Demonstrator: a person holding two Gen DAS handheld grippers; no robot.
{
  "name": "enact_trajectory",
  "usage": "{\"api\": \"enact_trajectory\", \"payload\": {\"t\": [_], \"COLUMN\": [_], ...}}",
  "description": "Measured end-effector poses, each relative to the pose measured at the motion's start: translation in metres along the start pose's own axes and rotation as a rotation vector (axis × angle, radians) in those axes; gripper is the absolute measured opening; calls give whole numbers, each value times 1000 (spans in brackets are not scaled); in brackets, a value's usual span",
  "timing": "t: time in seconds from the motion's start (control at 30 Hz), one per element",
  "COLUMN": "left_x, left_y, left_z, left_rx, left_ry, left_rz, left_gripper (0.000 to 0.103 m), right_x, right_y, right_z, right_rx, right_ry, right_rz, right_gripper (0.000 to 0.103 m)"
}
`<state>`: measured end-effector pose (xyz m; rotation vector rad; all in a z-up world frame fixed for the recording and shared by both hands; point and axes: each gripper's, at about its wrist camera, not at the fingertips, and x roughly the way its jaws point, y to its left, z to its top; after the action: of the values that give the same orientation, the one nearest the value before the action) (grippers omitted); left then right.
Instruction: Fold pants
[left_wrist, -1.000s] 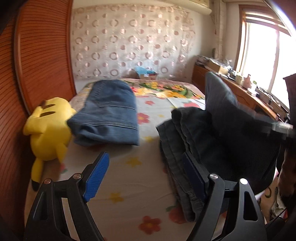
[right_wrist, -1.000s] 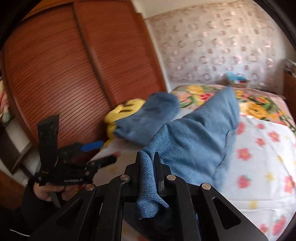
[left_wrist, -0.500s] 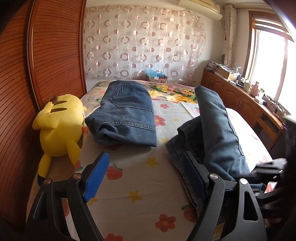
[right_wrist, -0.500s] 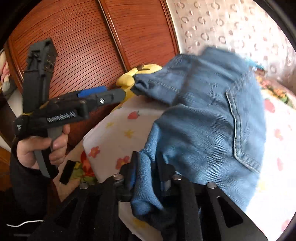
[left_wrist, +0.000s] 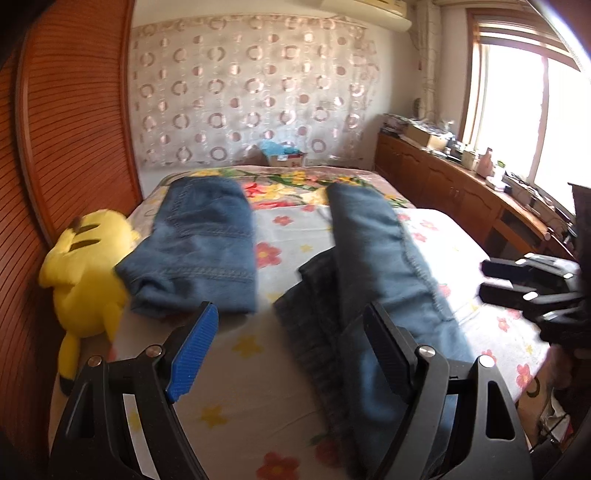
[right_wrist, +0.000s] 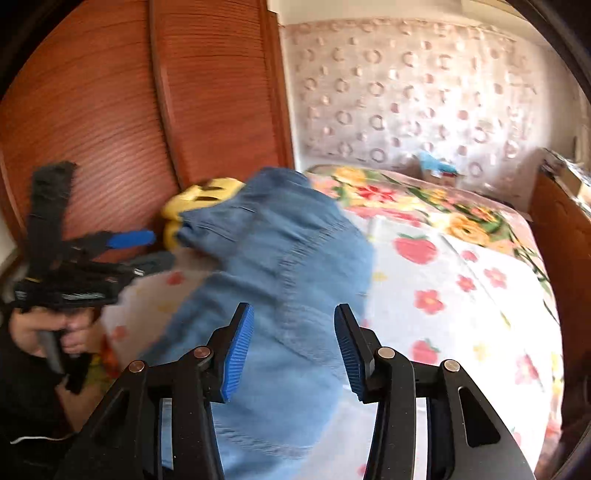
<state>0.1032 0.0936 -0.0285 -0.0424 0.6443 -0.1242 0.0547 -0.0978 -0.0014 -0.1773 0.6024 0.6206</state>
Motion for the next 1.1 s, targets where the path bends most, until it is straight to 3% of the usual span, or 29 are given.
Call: {"api": "enact_trajectory", "payload": {"t": [0.27,0.37,0.47,0.53,0.6,0.77,1.0,1.1], "left_x": [41,57,72,77,75,74,77,81], "left_y": [-29,-36,-34,-33,-37,-13,-11,-12], "left_z": [29,36,38,34,29,11,1,-2], "left_rx": [41,67,56,60,88,51,40,50], "left_ry": [34,70,121,139,135,144,152,161], "left_rz": [-89,-92,-145,-184,-175,-128,-133,-118], "left_gripper": [81,68,50,22,13,13,13,14], "right_x": [27,24,18,22,22,39,81,92], "right_y": [-17,-22,-32,-37,-45,-48,-45,-44], "right_z": [3,11,17,18,15,22,33,31], "right_rx": [79,84,78,72,68,56,66,63], "right_ry": [16,13,9,7,5,15,105,136], "right_rz": [-27,-22,-14,-11,-3,57,136,113], "right_gripper": [48,48,48,48,48,56,59,61]}}
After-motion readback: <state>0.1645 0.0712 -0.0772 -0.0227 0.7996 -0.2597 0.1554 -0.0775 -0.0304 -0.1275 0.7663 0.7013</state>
